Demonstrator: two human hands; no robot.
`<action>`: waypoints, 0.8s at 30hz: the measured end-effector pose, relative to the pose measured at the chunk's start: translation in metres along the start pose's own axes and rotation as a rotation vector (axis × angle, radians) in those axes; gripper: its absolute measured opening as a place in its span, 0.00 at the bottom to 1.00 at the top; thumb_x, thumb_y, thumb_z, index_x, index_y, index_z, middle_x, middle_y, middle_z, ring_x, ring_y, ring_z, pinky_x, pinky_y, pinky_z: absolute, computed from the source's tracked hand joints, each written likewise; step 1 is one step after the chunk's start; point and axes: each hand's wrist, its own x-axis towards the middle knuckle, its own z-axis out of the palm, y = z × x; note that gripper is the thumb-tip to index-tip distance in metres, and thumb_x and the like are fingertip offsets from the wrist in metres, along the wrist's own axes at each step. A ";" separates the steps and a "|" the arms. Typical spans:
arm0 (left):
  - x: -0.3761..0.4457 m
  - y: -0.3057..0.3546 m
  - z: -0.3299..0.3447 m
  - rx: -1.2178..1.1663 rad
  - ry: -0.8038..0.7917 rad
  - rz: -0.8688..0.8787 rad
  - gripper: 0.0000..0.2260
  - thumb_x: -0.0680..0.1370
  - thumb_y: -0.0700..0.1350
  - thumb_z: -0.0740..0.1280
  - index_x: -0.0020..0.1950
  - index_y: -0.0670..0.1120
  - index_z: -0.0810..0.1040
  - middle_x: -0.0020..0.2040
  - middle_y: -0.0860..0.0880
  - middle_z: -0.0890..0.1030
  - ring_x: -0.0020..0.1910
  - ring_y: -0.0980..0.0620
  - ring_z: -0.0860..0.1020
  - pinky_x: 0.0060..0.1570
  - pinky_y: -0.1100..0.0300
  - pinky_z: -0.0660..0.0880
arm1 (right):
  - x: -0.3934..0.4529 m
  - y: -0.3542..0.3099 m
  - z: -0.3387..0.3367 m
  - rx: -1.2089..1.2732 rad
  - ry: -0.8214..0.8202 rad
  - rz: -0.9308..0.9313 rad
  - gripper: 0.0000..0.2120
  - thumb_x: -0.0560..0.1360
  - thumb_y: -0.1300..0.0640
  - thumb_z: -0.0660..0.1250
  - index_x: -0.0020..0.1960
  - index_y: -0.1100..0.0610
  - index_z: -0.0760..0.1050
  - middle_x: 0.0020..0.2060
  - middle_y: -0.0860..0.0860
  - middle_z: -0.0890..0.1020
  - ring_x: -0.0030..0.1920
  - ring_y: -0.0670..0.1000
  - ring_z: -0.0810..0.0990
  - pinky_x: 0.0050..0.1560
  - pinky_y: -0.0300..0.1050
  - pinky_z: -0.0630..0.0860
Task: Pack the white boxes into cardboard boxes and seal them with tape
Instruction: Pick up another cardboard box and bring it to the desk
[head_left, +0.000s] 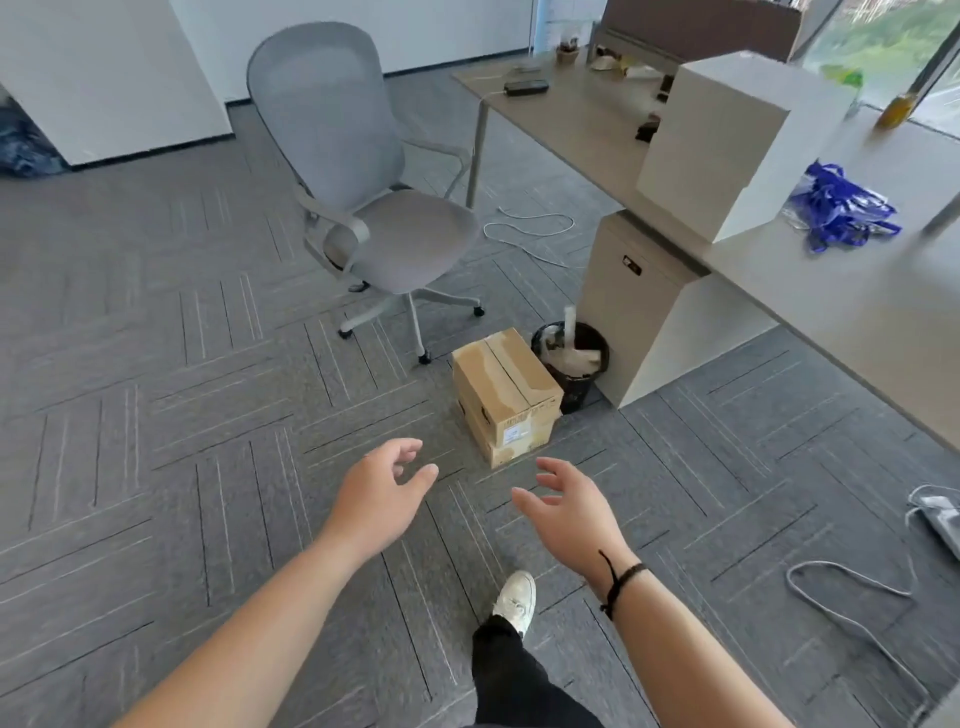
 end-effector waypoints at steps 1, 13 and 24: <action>0.027 0.011 -0.001 0.013 -0.002 0.001 0.17 0.81 0.52 0.68 0.69 0.52 0.75 0.63 0.55 0.77 0.60 0.55 0.75 0.56 0.60 0.68 | 0.027 -0.008 -0.006 0.004 -0.001 0.000 0.30 0.78 0.45 0.69 0.77 0.49 0.65 0.69 0.46 0.76 0.62 0.47 0.78 0.63 0.52 0.78; 0.278 0.114 0.002 0.042 -0.091 0.005 0.17 0.81 0.53 0.66 0.70 0.52 0.74 0.63 0.57 0.77 0.60 0.57 0.75 0.56 0.61 0.69 | 0.253 -0.076 -0.074 0.026 -0.014 0.109 0.31 0.77 0.42 0.69 0.77 0.48 0.65 0.71 0.47 0.75 0.66 0.50 0.77 0.64 0.54 0.78; 0.528 0.134 0.032 0.237 -0.406 0.097 0.17 0.81 0.52 0.66 0.69 0.50 0.76 0.62 0.55 0.78 0.59 0.55 0.77 0.57 0.60 0.71 | 0.432 -0.084 -0.055 0.190 0.149 0.413 0.31 0.78 0.45 0.69 0.77 0.51 0.65 0.70 0.50 0.76 0.65 0.51 0.78 0.64 0.53 0.78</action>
